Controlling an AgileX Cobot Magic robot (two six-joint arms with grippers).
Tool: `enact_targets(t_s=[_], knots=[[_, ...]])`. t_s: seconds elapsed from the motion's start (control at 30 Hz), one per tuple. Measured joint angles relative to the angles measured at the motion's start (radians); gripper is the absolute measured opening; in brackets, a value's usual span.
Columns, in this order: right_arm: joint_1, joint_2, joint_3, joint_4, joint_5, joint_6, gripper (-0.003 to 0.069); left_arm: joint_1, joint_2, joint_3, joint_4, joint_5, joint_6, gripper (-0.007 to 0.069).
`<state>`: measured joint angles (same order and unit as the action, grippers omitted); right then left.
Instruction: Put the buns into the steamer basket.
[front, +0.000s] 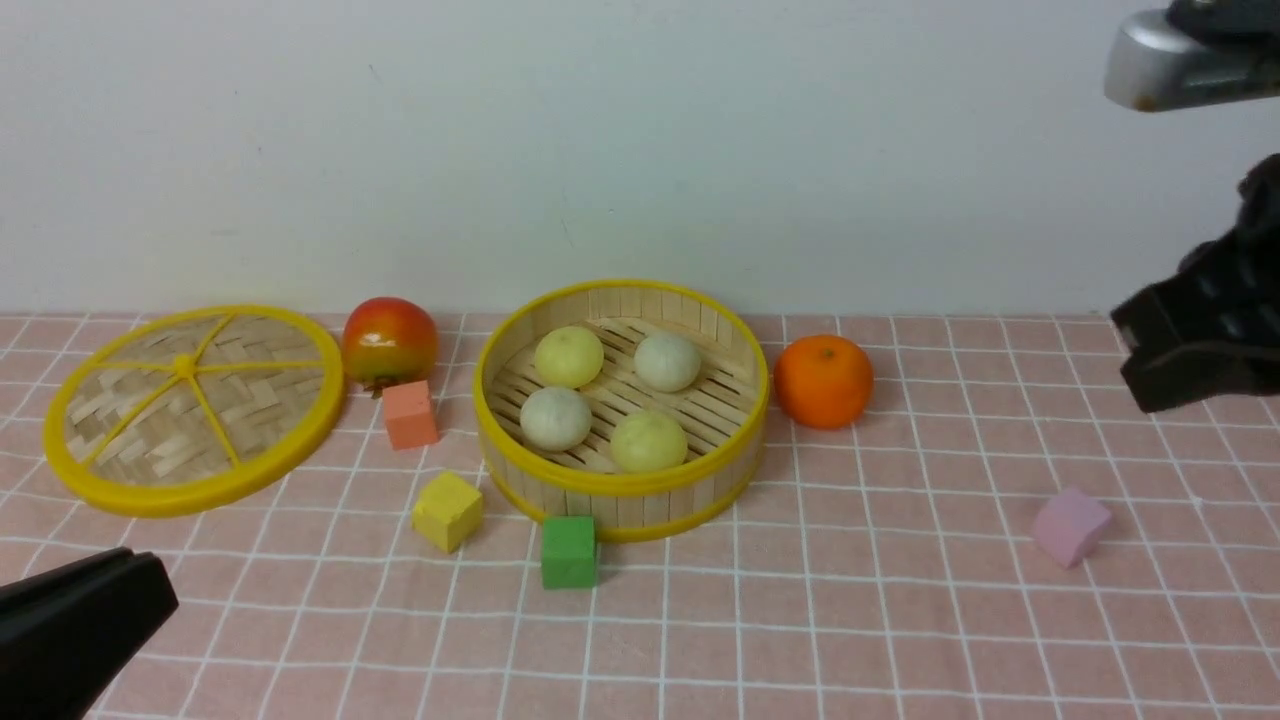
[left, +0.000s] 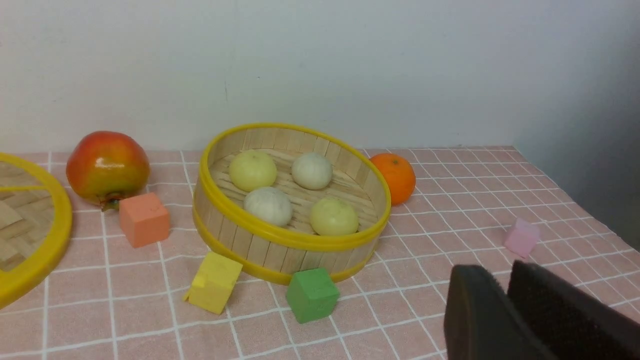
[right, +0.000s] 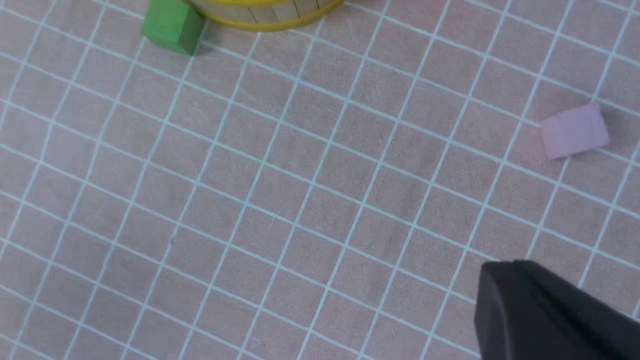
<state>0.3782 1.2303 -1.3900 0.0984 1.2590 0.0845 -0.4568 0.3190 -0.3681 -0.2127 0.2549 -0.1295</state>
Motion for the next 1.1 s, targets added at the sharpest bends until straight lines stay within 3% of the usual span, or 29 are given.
enact_targets(t_s=[0.2, 0.33, 0.47, 0.53, 0.57, 0.6, 0.63, 0.77, 1.1], knots=[[0.000, -0.069, 0.003, -0.006, 0.000, 0.002, -0.0013, 0.000, 0.000, 0.000, 0.000, 0.000, 0.000, 0.0111], [-0.014, -0.142, 0.089, -0.086, -0.040, -0.028, -0.0013, 0.000, 0.000, 0.000, 0.000, 0.000, 0.000, 0.0113], [-0.078, -0.317, 0.337, -0.098, -0.264, -0.108, -0.0013, 0.000, 0.000, 0.000, 0.000, 0.000, 0.000, 0.0113], [-0.161, -0.517, 0.638, -0.090, -0.499, -0.147, -0.0013, 0.000, 0.000, 0.000, 0.000, 0.000, 0.000, 0.0117], [-0.212, -0.627, 0.782, -0.086, -0.622, -0.151, -0.0013, 0.000, 0.000, 0.000, 0.000, 0.000, 0.000, 0.0119], [-0.212, -0.645, 0.806, -0.085, -0.622, -0.151, -0.0013, 0.000, 0.000, 0.000, 0.000, 0.000, 0.000, 0.0119], [-0.271, -0.808, 0.985, -0.079, -0.760, -0.148, -0.0013, 0.000, 0.000, 0.000, 0.000, 0.000, 0.000, 0.0121], [-0.344, -1.058, 1.321, -0.072, -0.936, -0.094, -0.0013, 0.000, 0.000, 0.000, 0.000, 0.000, 0.000, 0.0122], [-0.359, -1.240, 1.407, -0.070, -0.876, -0.064, -0.0013, 0.000, 0.000, 0.000, -0.001, 0.000, 0.000, 0.0130]])
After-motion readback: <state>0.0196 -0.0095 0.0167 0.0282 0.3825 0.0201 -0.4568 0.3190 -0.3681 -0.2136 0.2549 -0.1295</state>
